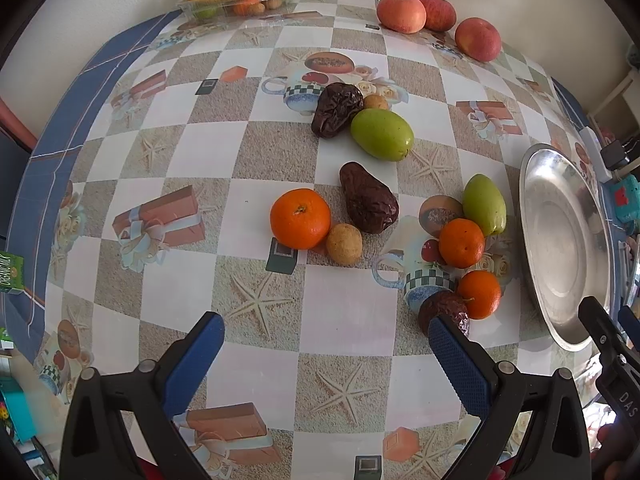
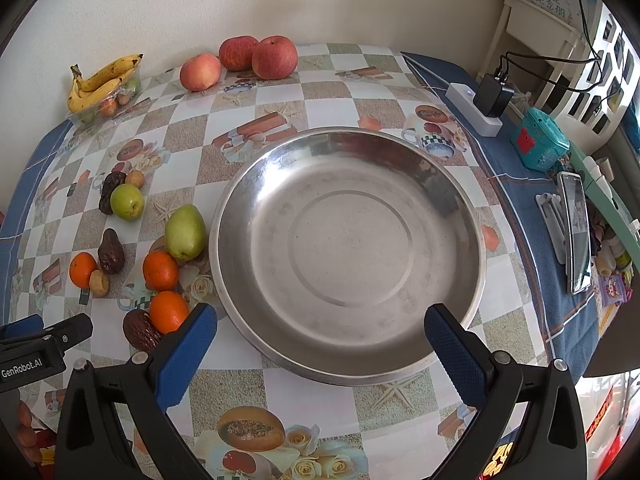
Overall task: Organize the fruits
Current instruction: 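Move both tools over the loose fruit beside the steel bowl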
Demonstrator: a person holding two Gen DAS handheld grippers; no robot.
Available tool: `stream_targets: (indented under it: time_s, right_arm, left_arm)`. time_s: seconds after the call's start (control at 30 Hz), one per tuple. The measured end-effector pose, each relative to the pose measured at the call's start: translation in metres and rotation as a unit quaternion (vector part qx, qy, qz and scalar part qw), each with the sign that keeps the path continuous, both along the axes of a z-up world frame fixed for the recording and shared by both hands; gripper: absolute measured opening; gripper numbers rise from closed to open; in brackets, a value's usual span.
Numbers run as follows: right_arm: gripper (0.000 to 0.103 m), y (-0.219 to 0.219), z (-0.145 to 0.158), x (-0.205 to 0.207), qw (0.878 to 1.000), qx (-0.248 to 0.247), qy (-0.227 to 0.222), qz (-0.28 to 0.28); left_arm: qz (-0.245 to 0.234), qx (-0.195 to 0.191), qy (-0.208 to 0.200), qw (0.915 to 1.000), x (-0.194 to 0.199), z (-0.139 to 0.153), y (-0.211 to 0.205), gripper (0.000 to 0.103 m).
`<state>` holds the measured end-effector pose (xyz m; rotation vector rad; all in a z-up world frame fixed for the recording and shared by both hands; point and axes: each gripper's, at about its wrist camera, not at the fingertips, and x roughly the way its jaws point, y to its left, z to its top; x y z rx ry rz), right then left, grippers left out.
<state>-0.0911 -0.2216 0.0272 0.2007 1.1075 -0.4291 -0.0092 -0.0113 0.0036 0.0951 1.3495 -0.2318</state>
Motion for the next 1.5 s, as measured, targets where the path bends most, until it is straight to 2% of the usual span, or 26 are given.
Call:
stream_targets:
  time_s: [0.67, 1.0, 1.17, 1.37, 1.5]
  right_arm:
    - [0.103, 0.001, 0.000, 0.002, 1.000, 0.001, 0.003, 0.001]
    - [0.103, 0.003, -0.003, 0.003, 1.000, 0.008, 0.011, 0.006]
    - [0.103, 0.008, -0.006, 0.009, 0.999, 0.029, 0.011, 0.024]
    - [0.103, 0.024, -0.010, 0.019, 0.998, 0.049, 0.011, 0.044]
    - [0.103, 0.040, -0.011, 0.028, 0.996, 0.065, 0.015, 0.062]
  left_arm:
    - [0.001, 0.000, 0.004, 1.0000, 0.000, -0.001, 0.001, 0.103]
    - [0.005, -0.014, -0.003, 0.9999, -0.001, 0.000, 0.005, 0.103]
    - [0.023, -0.028, -0.009, 0.9993, 0.003, 0.003, 0.011, 0.103]
    - [0.078, -0.052, -0.013, 0.9955, 0.010, 0.006, 0.030, 0.103]
    - [0.098, -0.065, -0.017, 0.9929, 0.014, 0.006, 0.038, 0.103]
